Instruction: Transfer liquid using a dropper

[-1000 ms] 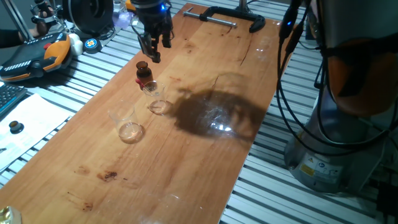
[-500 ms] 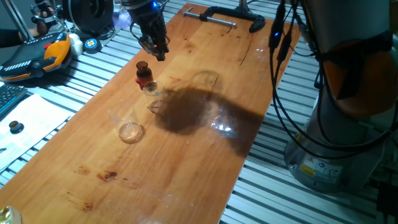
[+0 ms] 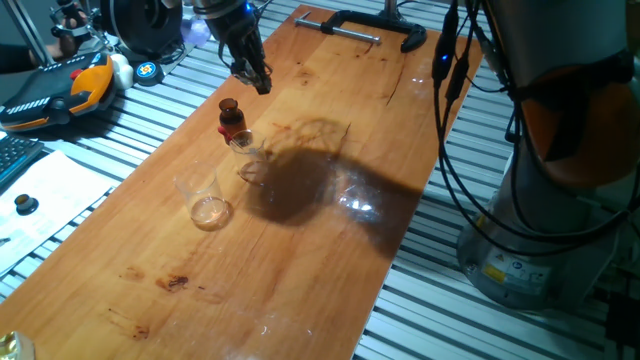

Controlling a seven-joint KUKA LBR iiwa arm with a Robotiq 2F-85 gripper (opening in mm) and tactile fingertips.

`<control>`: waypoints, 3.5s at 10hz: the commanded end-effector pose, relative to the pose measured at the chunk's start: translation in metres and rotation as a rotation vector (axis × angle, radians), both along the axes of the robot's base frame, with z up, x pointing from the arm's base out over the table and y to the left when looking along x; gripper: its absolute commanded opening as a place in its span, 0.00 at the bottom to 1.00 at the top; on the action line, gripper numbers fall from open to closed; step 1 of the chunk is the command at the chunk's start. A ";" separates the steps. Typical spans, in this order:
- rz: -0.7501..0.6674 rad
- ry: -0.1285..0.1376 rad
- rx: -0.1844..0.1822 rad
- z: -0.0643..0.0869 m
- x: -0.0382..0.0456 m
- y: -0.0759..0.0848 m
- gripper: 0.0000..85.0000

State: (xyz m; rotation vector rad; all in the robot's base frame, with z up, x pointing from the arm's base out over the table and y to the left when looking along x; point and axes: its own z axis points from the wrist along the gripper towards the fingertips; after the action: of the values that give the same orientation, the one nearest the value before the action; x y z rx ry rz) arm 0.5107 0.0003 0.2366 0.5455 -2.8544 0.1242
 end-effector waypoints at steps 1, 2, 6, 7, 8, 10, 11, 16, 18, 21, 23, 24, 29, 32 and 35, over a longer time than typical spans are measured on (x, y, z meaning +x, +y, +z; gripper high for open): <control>0.003 -0.001 0.001 0.000 -0.0001 0.000 0.01; 0.003 -0.001 0.001 0.000 -0.0001 0.000 0.01; -0.029 -0.027 0.055 0.000 -0.0001 0.000 0.01; -0.034 0.000 0.045 0.000 -0.0001 0.000 0.01; -0.045 0.031 0.031 0.000 -0.0001 0.000 0.01; -0.048 0.010 0.003 0.000 -0.0001 0.000 0.01; -0.059 -0.027 0.007 0.000 -0.0001 0.000 0.01; -0.148 -0.073 -0.048 -0.002 0.0317 0.032 0.39; -0.170 -0.097 -0.026 -0.018 0.0475 0.041 0.45; -0.166 -0.096 -0.033 -0.033 0.0663 0.048 0.50; -0.164 -0.076 -0.023 -0.040 0.0715 0.046 0.50; -0.169 -0.076 -0.015 -0.046 0.0738 0.046 0.50; -0.146 -0.063 0.011 -0.072 0.0899 0.045 0.50; -0.118 -0.078 -0.009 -0.090 0.0940 0.046 0.50; -0.108 -0.072 -0.012 -0.097 0.0939 0.044 0.50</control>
State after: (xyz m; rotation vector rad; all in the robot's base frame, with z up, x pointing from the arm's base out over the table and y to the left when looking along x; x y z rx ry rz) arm 0.6046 0.0438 0.1382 0.3928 -2.9444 0.1455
